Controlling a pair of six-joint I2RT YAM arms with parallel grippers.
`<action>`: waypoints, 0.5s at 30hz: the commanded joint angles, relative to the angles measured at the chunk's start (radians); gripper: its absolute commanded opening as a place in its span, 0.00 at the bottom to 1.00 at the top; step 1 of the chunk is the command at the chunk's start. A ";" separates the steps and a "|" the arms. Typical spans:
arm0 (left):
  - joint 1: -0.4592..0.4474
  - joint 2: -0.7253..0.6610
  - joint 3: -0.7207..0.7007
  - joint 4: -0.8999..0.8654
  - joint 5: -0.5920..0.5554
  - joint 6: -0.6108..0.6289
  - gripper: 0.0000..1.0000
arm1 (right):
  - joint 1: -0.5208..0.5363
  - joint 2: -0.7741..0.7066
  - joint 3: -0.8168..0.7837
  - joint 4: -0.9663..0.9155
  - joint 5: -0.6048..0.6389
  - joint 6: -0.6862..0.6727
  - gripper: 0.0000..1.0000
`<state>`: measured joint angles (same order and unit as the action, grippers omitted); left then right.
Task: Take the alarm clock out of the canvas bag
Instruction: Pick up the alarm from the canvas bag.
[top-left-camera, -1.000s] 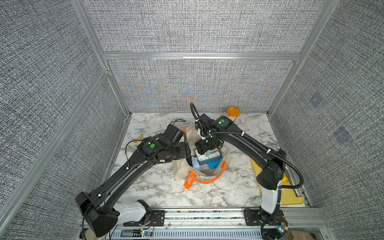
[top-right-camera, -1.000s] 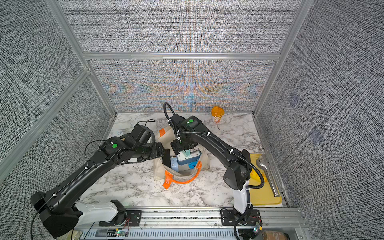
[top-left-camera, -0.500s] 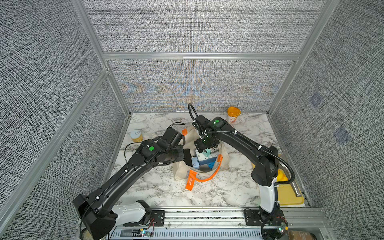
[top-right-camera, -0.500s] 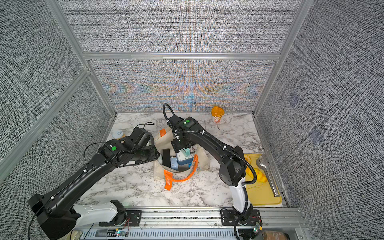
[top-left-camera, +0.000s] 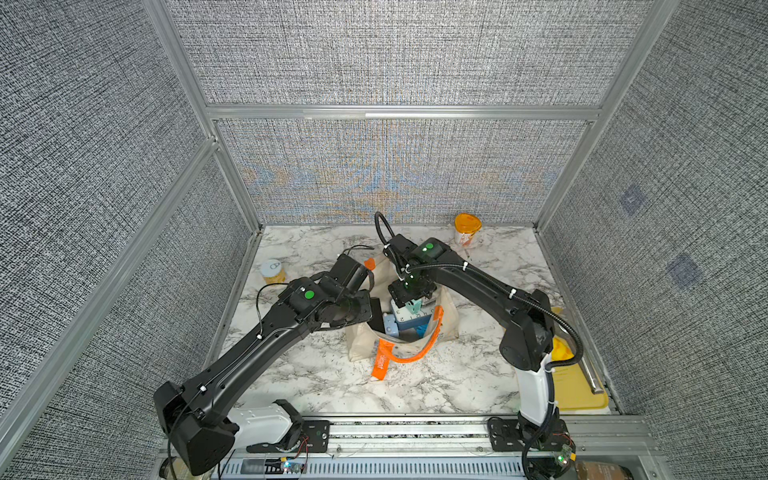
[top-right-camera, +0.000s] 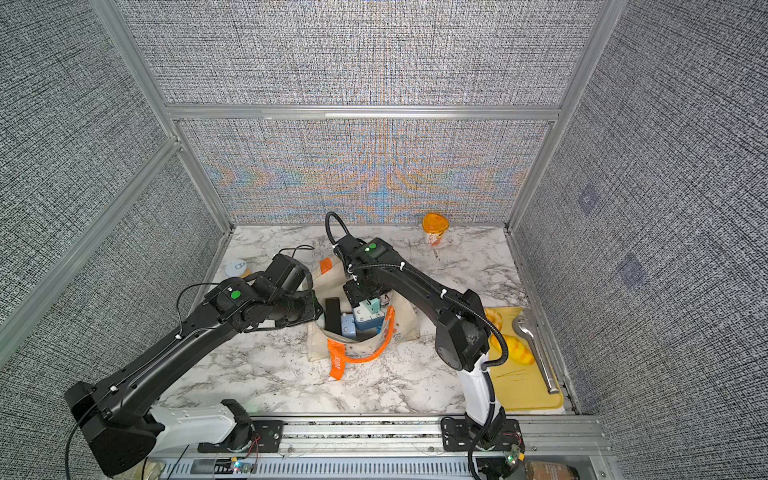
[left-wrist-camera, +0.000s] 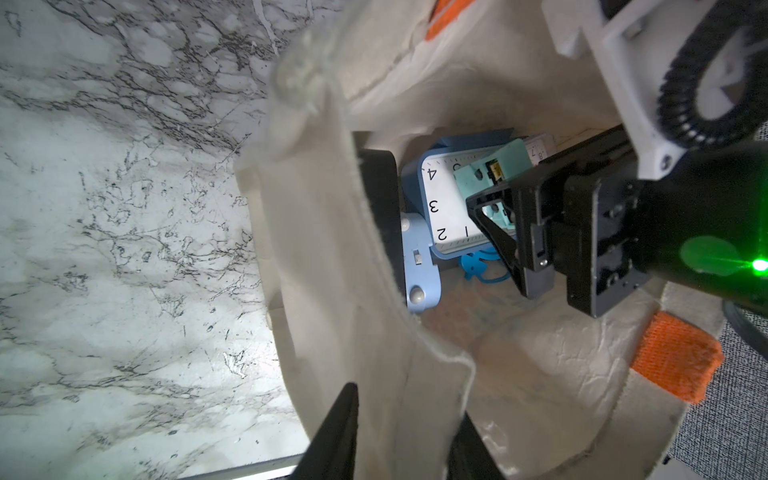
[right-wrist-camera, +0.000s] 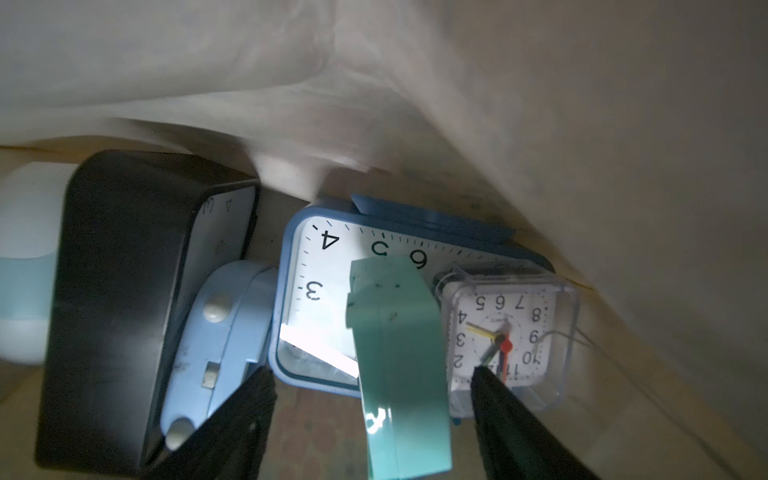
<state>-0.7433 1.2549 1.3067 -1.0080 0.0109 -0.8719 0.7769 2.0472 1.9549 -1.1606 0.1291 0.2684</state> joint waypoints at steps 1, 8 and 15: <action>0.000 -0.003 -0.004 0.028 0.010 0.002 0.35 | -0.002 0.007 -0.004 0.002 0.024 0.008 0.73; 0.002 0.003 -0.004 0.034 0.014 0.007 0.36 | -0.003 0.012 -0.015 0.006 0.031 0.008 0.60; -0.001 0.002 -0.003 0.039 0.012 0.006 0.36 | -0.002 0.007 -0.026 0.007 0.040 0.010 0.47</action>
<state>-0.7433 1.2549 1.3018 -0.9806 0.0265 -0.8715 0.7761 2.0567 1.9316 -1.1477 0.1528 0.2718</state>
